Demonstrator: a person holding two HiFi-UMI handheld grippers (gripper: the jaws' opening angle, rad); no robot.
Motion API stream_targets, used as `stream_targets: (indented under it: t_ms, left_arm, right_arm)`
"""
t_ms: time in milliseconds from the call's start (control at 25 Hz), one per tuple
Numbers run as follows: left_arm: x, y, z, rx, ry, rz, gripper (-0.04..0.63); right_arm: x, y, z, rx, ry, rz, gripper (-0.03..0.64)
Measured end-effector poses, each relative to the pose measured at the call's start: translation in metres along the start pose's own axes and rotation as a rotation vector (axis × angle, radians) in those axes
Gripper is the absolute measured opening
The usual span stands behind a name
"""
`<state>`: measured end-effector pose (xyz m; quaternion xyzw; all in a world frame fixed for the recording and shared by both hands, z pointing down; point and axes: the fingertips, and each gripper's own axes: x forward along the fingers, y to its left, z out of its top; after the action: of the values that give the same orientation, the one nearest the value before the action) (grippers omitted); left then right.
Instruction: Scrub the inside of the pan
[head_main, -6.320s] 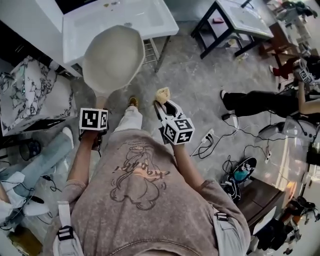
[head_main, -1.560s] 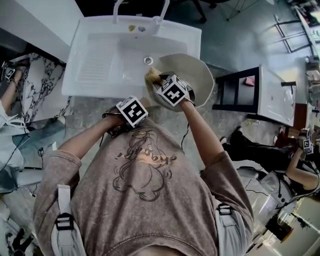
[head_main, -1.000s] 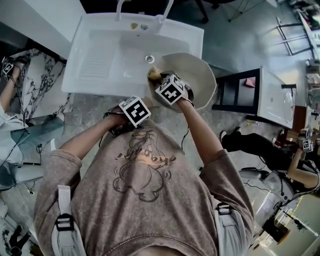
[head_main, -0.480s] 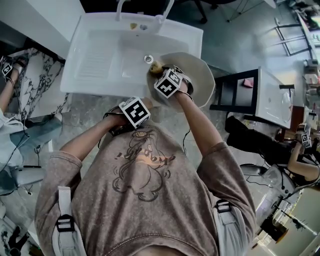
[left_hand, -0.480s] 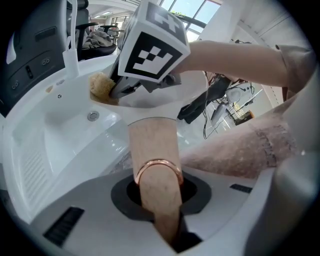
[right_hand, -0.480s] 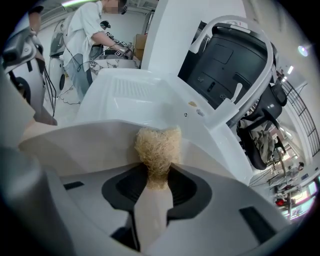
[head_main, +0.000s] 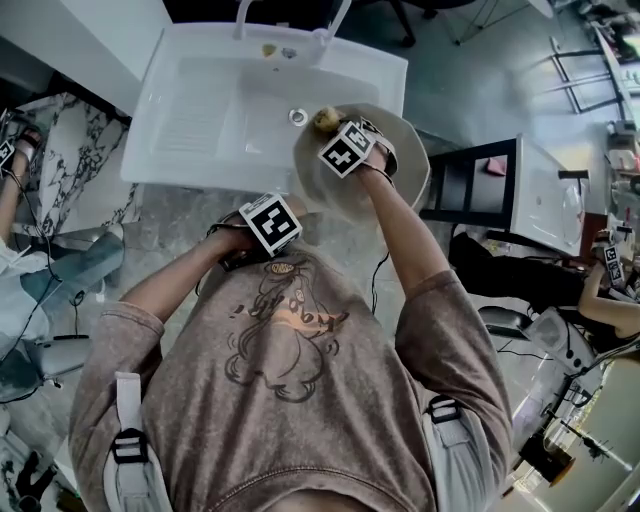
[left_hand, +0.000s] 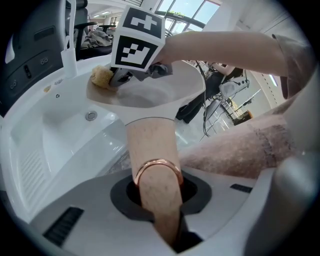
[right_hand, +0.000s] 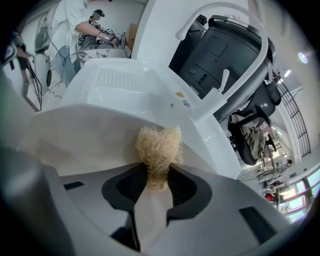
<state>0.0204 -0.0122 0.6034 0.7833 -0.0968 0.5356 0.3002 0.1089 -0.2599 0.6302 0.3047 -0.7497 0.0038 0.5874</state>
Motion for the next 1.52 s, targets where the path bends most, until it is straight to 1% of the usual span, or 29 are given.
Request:
stream_targets:
  t_ms: [200, 520, 840, 1080, 1280, 1520]
  left_arm:
    - [0.001, 0.000, 0.001, -0.001, -0.008, -0.004, 0.077]
    - [0.000, -0.001, -0.002, 0.005, 0.005, -0.015, 0.077]
    - [-0.001, -0.002, -0.003, -0.001, 0.015, -0.032, 0.074]
    - [0.000, -0.002, -0.003, -0.002, 0.025, -0.041, 0.074]
    - [0.001, -0.004, -0.003, -0.013, 0.023, -0.054, 0.072]
    - [0.000, -0.009, -0.004, -0.019, 0.018, -0.051, 0.072]
  right_arm:
    - [-0.001, -0.014, -0.008, 0.005, 0.029, -0.040, 0.142]
    - [-0.011, -0.048, -0.039, 0.011, 0.105, -0.099, 0.143]
    - [-0.019, -0.055, -0.054, -0.096, 0.169, -0.088, 0.143]
    - [-0.031, -0.062, -0.071, -0.155, 0.224, -0.070, 0.143]
    - [-0.045, -0.064, -0.090, -0.140, 0.255, -0.039, 0.142]
    - [-0.063, -0.062, -0.108, -0.127, 0.277, -0.029, 0.143]
